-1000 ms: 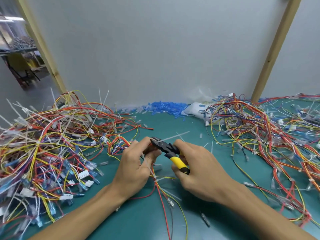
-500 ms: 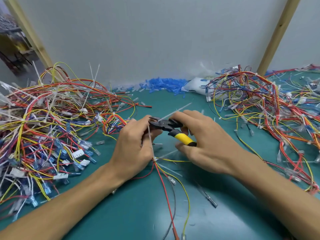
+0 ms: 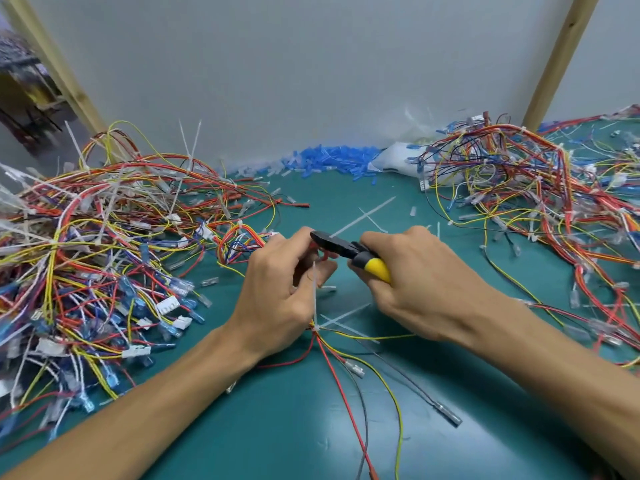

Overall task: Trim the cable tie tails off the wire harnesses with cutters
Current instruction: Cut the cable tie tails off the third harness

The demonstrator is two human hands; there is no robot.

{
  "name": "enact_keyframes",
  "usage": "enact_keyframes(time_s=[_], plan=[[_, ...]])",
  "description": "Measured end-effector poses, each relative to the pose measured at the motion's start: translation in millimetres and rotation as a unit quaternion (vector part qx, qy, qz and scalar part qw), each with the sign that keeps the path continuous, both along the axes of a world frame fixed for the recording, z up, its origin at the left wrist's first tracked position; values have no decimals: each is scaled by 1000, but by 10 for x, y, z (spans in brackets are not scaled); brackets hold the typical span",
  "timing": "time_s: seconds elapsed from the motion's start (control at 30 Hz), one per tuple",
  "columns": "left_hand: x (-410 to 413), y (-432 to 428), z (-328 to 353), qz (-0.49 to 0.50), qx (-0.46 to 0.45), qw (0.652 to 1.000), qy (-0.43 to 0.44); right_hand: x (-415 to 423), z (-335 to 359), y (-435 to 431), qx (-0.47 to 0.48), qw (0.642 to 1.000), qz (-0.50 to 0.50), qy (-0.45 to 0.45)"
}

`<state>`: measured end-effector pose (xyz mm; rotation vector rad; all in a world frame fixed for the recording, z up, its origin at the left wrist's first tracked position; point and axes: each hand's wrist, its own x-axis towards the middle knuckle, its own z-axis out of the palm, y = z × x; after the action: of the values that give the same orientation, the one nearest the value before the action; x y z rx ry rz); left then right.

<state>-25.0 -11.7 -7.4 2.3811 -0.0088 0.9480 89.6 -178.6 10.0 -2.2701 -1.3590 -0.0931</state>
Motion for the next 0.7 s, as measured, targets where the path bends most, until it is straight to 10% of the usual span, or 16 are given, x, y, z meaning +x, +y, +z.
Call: enact_keyframes(time_s=[0.7], plan=[[81, 107, -22, -2, 87, 994, 64, 51, -187, 80, 110, 988, -72, 77]])
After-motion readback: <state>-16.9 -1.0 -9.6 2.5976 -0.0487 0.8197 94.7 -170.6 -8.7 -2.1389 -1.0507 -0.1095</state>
